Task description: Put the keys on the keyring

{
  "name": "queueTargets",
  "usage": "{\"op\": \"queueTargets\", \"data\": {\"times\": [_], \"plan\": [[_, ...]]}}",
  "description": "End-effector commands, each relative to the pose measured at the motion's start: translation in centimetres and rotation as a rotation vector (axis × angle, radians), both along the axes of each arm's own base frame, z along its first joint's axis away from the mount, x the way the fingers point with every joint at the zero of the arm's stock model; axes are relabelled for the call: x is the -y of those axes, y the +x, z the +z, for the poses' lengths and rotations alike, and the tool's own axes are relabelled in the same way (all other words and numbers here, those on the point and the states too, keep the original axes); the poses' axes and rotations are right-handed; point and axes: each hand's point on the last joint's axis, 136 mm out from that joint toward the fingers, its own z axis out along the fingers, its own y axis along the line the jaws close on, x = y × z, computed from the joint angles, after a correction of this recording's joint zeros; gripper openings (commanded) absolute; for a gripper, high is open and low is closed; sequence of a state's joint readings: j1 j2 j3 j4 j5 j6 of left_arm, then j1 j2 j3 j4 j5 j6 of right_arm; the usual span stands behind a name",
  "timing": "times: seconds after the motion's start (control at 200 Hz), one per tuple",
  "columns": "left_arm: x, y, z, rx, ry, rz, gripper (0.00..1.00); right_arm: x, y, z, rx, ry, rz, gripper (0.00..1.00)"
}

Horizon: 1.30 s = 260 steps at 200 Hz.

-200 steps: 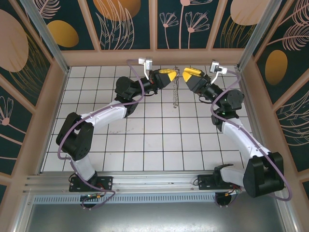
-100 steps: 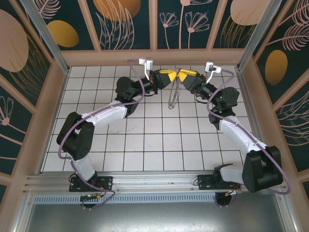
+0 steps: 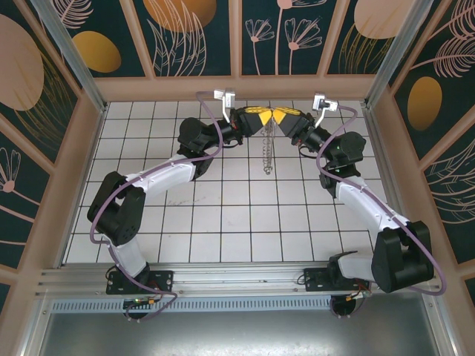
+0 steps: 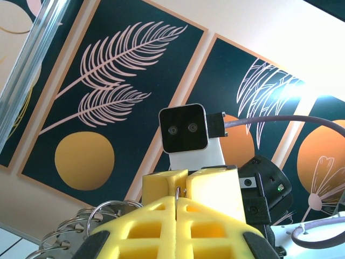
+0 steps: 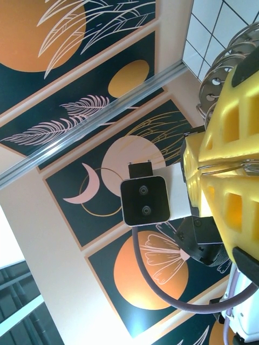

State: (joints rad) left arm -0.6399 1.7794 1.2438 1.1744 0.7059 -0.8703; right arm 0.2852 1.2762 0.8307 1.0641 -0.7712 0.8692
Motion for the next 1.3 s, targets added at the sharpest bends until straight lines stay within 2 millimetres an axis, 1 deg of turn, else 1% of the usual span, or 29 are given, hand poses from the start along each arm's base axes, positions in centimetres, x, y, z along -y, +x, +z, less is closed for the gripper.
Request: {"op": "queueTargets", "data": {"times": [0.0, 0.045, 0.12, 0.19, 0.235, 0.315, 0.435, 0.576, 0.686, 0.786, 0.821, 0.841, 0.851, 0.861, 0.946, 1.036, 1.101, 1.221, 1.296], "plan": [[-0.4, 0.0, 1.7, 0.040, -0.042, 0.004, 0.00, -0.3, -1.1, 0.6, 0.054, -0.008, 0.022, 0.15], [-0.4, 0.0, 1.7, 0.039, -0.041, 0.005, 0.00, -0.3, -1.1, 0.5, 0.051, -0.008, 0.022, 0.15], [-0.4, 0.1, 1.7, 0.038, -0.042, 0.007, 0.00, -0.3, -1.3, 0.4, 0.047, -0.011, 0.026, 0.23], [-0.4, 0.1, 1.7, 0.040, -0.042, 0.007, 0.00, -0.3, -1.4, 0.3, 0.049, -0.014, 0.024, 0.24], [-0.3, 0.1, 1.7, 0.038, -0.041, 0.007, 0.00, -0.2, -1.5, 0.1, 0.046, -0.015, 0.021, 0.21], [-0.3, 0.1, 1.6, 0.038, -0.041, 0.008, 0.00, -0.3, -1.6, 0.0, 0.044, -0.019, 0.021, 0.13], [-0.2, 0.2, 1.6, 0.035, -0.039, 0.004, 0.00, -0.2, -1.5, -0.2, 0.041, -0.026, 0.015, 0.00], [-0.2, 0.2, 1.5, 0.032, -0.039, 0.003, 0.00, -0.2, -1.2, -0.1, 0.041, -0.026, 0.011, 0.00], [-0.2, 0.2, 1.4, 0.029, -0.027, 0.007, 0.00, -0.2, -0.7, 0.0, 0.036, -0.039, -0.007, 0.00], [-0.5, 0.7, 1.1, 0.043, 0.028, 0.072, 0.27, 0.3, 0.3, -0.4, 0.022, -0.073, -0.031, 0.00], [-0.8, 1.1, 0.8, 0.050, 0.058, 0.106, 0.34, 0.6, 0.5, -0.7, 0.018, -0.090, -0.033, 0.00], [-0.7, 1.5, 0.2, 0.048, 0.081, 0.125, 0.37, 0.6, 0.7, -0.8, 0.014, -0.101, -0.034, 0.00], [-1.1, 1.2, 1.0, 0.064, 0.079, 0.135, 0.38, 0.7, 0.8, -0.9, 0.012, -0.107, -0.035, 0.00], [-1.3, 1.2, 1.1, 0.070, 0.086, 0.145, 0.39, 0.7, 0.9, -1.0, 0.008, -0.113, -0.034, 0.00], [-2.2, 1.7, 0.6, 0.096, 0.163, 0.214, 0.49, 0.8, 1.4, -1.9, -0.004, -0.164, -0.009, 0.00], [-3.2, 2.4, 0.1, 0.114, 0.235, 0.256, 0.54, 0.5, 1.9, -3.0, -0.019, -0.221, 0.025, 0.00], [-3.7, 2.7, -0.4, 0.127, 0.282, 0.255, 0.57, 0.3, 2.3, -3.8, -0.026, -0.257, 0.047, 0.00], [-4.2, 3.4, -1.5, 0.144, 0.370, 0.238, 0.59, -0.1, 2.9, -5.3, -0.039, -0.310, 0.075, 0.00], [-4.3, 3.8, -2.2, 0.154, 0.419, 0.214, 0.59, -0.4, 3.0, -5.8, -0.036, -0.331, 0.112, 0.00]]}}
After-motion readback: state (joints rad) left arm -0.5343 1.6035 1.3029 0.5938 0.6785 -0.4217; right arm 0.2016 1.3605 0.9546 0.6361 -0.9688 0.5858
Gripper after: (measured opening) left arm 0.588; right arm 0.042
